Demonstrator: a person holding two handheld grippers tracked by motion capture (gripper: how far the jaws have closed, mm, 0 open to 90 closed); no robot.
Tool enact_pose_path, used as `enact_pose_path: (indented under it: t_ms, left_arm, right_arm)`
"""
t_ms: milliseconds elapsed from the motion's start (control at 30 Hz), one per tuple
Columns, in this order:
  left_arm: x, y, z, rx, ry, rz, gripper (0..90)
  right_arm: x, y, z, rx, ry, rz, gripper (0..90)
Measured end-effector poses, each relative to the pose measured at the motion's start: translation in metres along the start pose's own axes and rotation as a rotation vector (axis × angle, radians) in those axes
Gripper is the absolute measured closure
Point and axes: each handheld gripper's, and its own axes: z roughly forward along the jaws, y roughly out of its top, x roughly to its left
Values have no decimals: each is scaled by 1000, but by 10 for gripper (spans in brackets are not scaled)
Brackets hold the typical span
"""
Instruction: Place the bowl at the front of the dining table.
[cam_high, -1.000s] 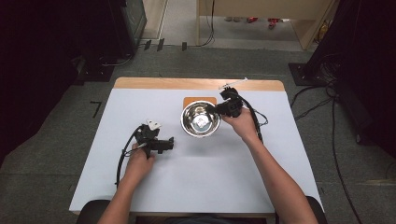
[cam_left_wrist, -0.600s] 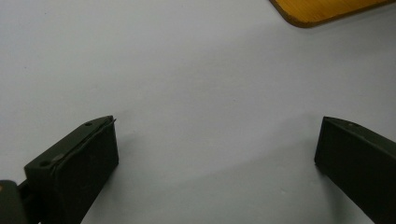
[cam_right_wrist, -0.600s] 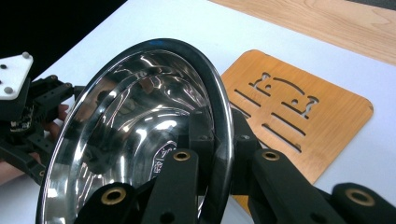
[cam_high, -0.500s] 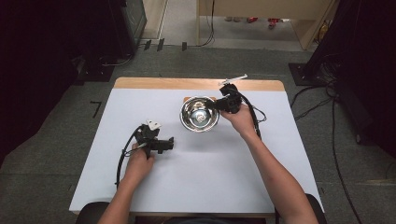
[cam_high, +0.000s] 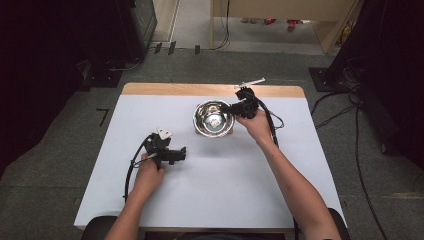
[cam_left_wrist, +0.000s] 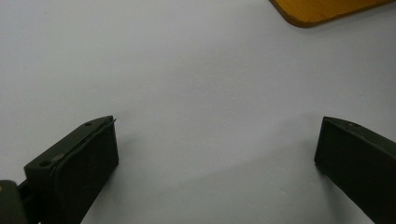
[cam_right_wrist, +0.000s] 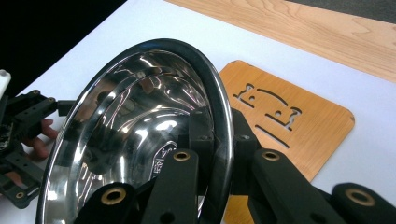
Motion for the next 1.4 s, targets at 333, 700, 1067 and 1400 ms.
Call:
enact_pose_path:
  t_ms: [333, 700, 1067, 1400]
  left_arm:
    - [0, 0, 0, 0, 0, 0, 0]
    - [0, 0, 0, 0, 0, 1, 0]
    - [0, 0, 0, 0, 0, 1, 0]
    - [0, 0, 0, 0, -1, 1, 0]
  right_arm:
    - [-4, 4, 4, -12, -19, 12, 843]
    - [-12, 3, 8, -30, -31, 39, 843]
    - [-20, 3, 11, -37, -50, 58, 843]
    - [-26, 6, 13, -54, -63, 64, 843]
